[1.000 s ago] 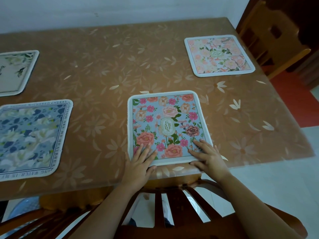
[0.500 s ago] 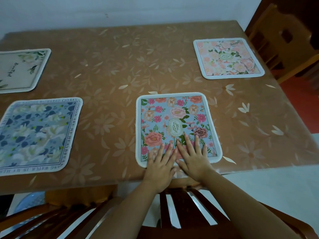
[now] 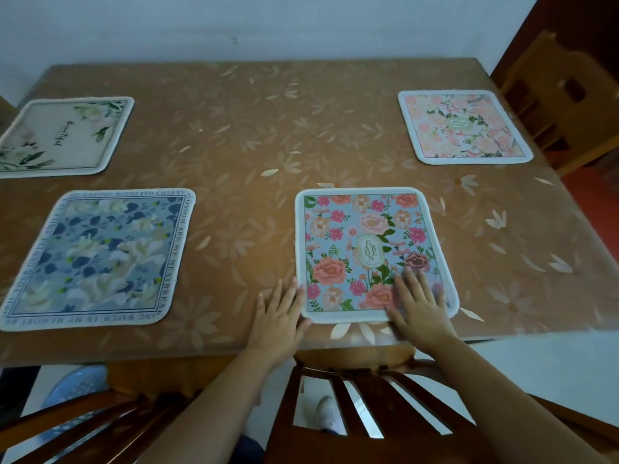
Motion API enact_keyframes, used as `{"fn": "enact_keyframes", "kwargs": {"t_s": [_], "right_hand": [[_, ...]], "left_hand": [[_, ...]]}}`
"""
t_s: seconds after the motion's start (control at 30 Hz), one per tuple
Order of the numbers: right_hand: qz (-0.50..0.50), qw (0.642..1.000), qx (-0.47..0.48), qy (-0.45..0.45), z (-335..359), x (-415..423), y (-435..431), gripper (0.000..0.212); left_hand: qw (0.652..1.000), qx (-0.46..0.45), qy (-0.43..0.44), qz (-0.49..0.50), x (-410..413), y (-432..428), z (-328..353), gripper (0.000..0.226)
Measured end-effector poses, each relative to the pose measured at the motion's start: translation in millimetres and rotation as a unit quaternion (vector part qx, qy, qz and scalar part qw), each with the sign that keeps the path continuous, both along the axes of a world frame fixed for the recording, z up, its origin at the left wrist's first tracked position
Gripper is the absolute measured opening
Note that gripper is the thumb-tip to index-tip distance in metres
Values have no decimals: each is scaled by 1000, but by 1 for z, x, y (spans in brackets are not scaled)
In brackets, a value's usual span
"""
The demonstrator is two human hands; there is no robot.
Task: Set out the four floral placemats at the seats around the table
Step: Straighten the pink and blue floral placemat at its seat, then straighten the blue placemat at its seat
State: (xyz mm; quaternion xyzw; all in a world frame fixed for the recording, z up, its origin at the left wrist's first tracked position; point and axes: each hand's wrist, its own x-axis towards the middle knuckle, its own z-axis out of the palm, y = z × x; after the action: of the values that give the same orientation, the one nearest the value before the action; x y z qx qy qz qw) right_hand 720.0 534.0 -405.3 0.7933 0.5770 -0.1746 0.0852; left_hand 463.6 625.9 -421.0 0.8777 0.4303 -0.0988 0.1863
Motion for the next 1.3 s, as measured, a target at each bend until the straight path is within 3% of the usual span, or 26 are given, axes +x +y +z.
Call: {"fn": "enact_keyframes", "kwargs": {"t_s": [0.23, 0.8, 1.07, 1.2, 1.3], "right_hand": [[89, 991, 87, 51, 18, -99, 50, 61], [164, 970, 137, 115, 2, -355, 138, 61], [153, 972, 146, 105, -6, -408, 156, 63], [143, 969, 169, 111, -4, -417, 164, 54], [160, 944, 241, 156, 2, -418, 166, 40]], "left_hand": [[998, 46, -35, 37, -72, 44, 20, 61], [996, 57, -34, 58, -294, 107, 2, 57], [995, 66, -66, 35, -337, 130, -3, 56], [992, 69, -100, 18, -343, 134, -5, 53], [988, 68, -141, 5, -347, 137, -6, 49]]}}
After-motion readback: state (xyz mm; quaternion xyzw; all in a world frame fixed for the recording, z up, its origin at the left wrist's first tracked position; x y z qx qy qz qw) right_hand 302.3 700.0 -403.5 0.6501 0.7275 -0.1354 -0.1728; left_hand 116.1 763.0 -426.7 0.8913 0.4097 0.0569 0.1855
